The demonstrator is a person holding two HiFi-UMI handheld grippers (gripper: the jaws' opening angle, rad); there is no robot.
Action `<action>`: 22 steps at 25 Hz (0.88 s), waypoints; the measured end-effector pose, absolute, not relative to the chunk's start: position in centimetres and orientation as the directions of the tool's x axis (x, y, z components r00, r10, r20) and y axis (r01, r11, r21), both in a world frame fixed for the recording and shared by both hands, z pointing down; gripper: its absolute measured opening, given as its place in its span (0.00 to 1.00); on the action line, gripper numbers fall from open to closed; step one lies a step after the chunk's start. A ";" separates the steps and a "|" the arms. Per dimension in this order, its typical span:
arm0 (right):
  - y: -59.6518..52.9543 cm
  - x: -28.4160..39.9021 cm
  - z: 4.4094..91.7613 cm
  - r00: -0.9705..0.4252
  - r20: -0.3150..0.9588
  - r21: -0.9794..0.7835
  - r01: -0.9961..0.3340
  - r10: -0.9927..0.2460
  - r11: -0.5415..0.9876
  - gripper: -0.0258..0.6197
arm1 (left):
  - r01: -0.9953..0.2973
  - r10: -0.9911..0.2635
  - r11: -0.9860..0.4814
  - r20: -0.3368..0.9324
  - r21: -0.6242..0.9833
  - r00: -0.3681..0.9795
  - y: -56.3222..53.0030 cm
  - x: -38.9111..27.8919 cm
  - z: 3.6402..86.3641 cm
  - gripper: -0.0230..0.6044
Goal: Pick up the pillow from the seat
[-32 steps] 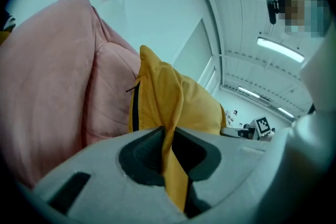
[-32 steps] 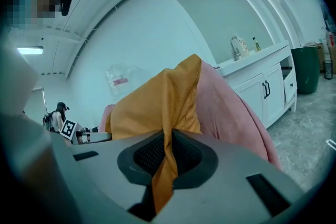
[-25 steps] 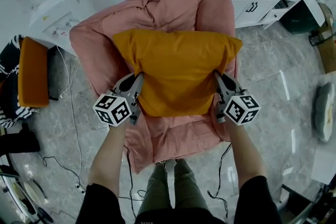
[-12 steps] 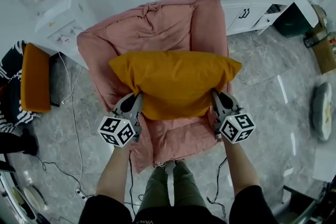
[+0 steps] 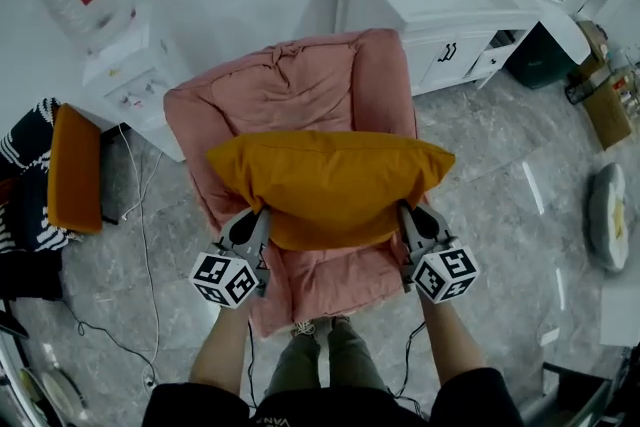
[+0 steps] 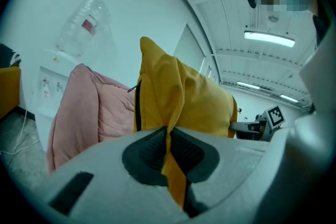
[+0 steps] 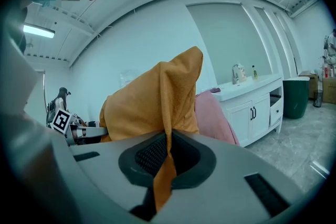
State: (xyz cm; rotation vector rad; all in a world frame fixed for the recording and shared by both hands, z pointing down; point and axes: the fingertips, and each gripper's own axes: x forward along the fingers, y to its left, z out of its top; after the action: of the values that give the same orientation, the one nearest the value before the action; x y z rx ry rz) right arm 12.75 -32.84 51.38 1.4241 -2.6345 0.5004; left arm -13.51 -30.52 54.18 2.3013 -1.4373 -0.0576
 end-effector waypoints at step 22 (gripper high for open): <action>-28.6 13.5 37.9 -0.526 0.094 -0.193 -0.842 -0.845 0.503 0.06 | -0.848 -0.871 -0.453 0.065 0.276 0.487 -27.2 -12.9 42.0 0.07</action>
State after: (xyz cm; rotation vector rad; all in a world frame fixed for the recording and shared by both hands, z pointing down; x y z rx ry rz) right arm 13.51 -28.62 37.93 1.5353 -2.7344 0.3406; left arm -12.91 -27.19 41.96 2.4636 -1.4608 -0.1244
